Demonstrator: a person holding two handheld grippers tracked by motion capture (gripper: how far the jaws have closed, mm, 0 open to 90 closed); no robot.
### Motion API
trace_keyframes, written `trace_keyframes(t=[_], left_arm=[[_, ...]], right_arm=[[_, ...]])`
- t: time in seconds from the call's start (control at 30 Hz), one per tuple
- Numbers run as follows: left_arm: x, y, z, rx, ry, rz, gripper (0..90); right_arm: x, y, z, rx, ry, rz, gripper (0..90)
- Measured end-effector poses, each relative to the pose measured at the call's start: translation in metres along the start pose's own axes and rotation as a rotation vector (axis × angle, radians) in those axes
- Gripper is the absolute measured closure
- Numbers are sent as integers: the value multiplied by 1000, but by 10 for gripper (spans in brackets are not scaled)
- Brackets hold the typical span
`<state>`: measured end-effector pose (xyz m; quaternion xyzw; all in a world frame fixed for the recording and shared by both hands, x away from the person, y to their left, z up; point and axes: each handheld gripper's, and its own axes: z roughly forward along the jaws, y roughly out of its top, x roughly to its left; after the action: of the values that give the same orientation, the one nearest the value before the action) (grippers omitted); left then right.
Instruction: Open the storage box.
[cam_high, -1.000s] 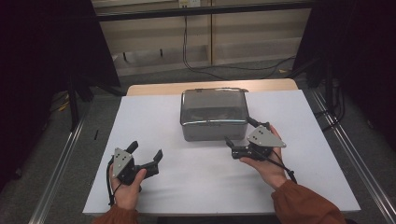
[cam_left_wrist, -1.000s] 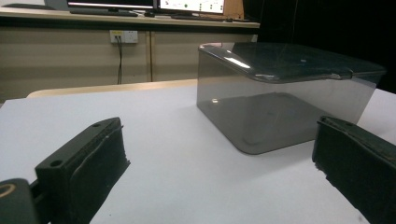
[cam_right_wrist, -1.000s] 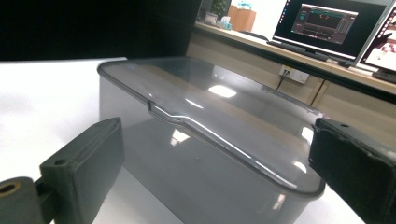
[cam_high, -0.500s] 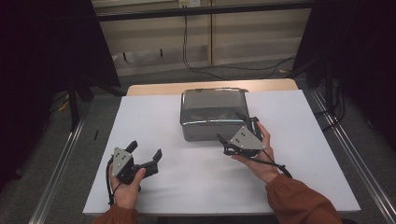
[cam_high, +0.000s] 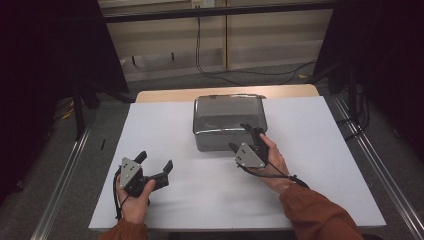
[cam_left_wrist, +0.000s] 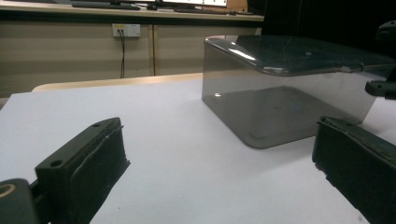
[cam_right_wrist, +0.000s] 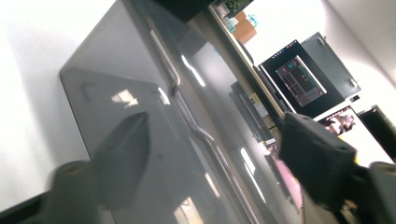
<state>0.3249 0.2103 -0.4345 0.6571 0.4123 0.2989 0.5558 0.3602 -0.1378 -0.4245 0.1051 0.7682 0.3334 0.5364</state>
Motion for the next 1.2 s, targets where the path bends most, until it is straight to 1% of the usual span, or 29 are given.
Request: trace_keyframes(t=[0.03,0.07,0.13,0.17,0.2,0.23,0.3,0.37,0.4,0.43,0.47,0.5,0.57,0.6,0.63,0.67,0.77,0.8,0.83,0.87,0.9,0.93,0.97,1.0,1.03,1.07,1.13,1.2], left_arm=[[0,0,0,-2,-2,-6,24],[0,0,0,-2,-3,-7,25],[0,0,0,0,0,-2,24],[0,0,0,2,3,-2,24],[0,0,0,2,3,-2,24],[1,0,0,-2,6,-8,24],[1,0,0,-2,8,-7,25],[0,0,0,1,7,-5,24],[0,0,0,1,7,-5,24],[0,0,0,1,7,-5,25],[0,0,0,1,7,-3,25],[1,0,0,3,8,-1,25],[1,-1,1,8,-5,-5,25],[1,-1,1,10,-4,-2,36],[1,-1,1,15,-2,6,38],[0,0,1,14,-4,8,39],[1,0,1,25,-5,15,38],[1,0,1,38,-7,19,39],[1,0,1,38,-7,19,38],[1,0,1,37,-17,26,39],[1,0,1,37,-17,26,38],[1,1,0,30,-34,30,38],[1,1,0,30,-34,30,39],[1,1,0,29,-28,38,39],[0,1,0,28,-30,43,39],[0,1,0,30,-35,44,45],[0,0,2,46,-50,45,47],[-1,0,3,48,-53,44,54]], right_arm=[[1,0,1,-1,-3,-26,284],[1,1,2,2,-2,-49,311],[3,2,3,7,-3,-87,349],[4,4,4,14,-11,-152,378],[4,4,4,14,-11,-152,378],[7,5,5,19,-17,-193,415],[9,6,6,35,-23,-215,443],[12,5,7,47,-32,-251,470],[13,5,8,56,-30,-260,491],[13,5,8,56,-30,-260,491],[14,5,8,61,-24,-267,513],[15,5,8,63,-25,-286,541],[17,5,8,55,-30,-317,598],[17,5,9,55,-32,-334,614],[18,5,9,59,-32,-343,611],[18,4,10,59,-43,-364,629],[20,5,10,57,-47,-373,655],[22,6,10,56,-54,-405,671],[22,6,10,56,-54,-405,671],[23,6,10,58,-60,-412,682],[23,6,10,56,-60,-413,699],[21,7,9,51,-58,-405,717],[21,7,9,51,-58,-405,717],[20,7,9,53,-59,-395,727],[20,7,9,50,-58,-401,734],[21,6,8,52,-62,-424,757],[22,7,8,49,-69,-428,766],[21,7,8,46,-66,-434,766]])
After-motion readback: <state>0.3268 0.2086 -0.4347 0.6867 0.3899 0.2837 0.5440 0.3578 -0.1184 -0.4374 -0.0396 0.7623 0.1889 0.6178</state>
